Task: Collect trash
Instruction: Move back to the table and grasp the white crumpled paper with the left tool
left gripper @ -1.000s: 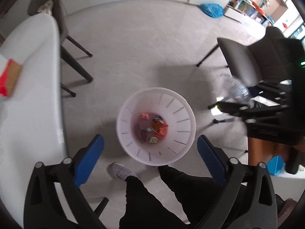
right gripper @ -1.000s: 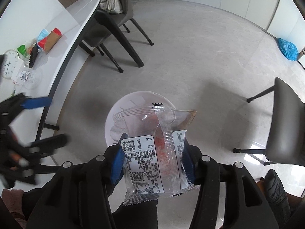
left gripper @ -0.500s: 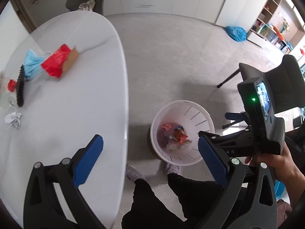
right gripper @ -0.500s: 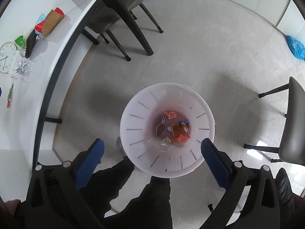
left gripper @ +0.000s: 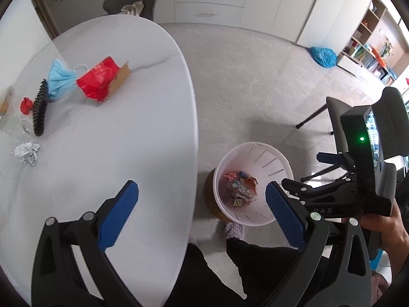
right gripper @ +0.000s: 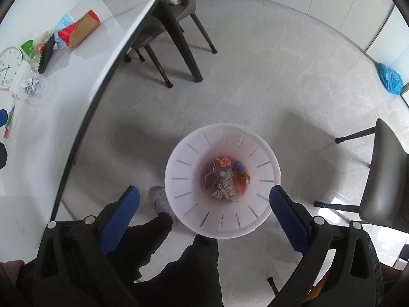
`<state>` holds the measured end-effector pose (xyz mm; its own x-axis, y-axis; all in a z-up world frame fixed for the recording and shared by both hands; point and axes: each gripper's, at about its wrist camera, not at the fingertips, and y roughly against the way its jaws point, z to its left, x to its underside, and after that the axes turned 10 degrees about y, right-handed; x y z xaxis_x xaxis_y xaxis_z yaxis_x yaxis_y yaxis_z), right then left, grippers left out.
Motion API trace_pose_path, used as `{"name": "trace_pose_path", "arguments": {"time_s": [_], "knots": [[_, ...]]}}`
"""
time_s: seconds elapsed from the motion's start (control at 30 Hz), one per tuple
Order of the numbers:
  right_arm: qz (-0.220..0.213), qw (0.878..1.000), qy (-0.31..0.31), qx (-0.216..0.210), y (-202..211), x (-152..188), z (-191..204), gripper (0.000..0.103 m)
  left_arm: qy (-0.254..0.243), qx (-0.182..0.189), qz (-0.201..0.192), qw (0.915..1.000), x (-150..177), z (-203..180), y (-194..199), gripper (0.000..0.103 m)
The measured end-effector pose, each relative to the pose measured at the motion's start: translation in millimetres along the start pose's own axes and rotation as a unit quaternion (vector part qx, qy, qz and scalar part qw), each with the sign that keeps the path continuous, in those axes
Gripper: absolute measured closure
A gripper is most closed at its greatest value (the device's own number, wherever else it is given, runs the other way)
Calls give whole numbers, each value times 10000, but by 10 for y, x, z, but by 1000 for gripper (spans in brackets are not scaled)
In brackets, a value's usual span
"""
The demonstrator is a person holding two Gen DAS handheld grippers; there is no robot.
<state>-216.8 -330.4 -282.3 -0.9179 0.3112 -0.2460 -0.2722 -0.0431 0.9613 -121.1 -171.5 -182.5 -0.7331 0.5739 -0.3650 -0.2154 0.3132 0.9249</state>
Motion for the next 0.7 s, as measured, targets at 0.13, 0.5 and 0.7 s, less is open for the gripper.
{"name": "trace_pose_path", "arguments": {"time_s": [0.13,0.5,0.7], "knots": [[-235,9997,-41,-95,150,-118,92,2,226,-22,-104,9997,-24,157,89,8],[-694,9964,447,-171,500,-765,649,2,1142,-456,-523,9910,-112,1099,330,8],[-915,9927,790,-35,580,-1111,1035,2,1815,-788,-732,9775,-177,1923,335,8]]}}
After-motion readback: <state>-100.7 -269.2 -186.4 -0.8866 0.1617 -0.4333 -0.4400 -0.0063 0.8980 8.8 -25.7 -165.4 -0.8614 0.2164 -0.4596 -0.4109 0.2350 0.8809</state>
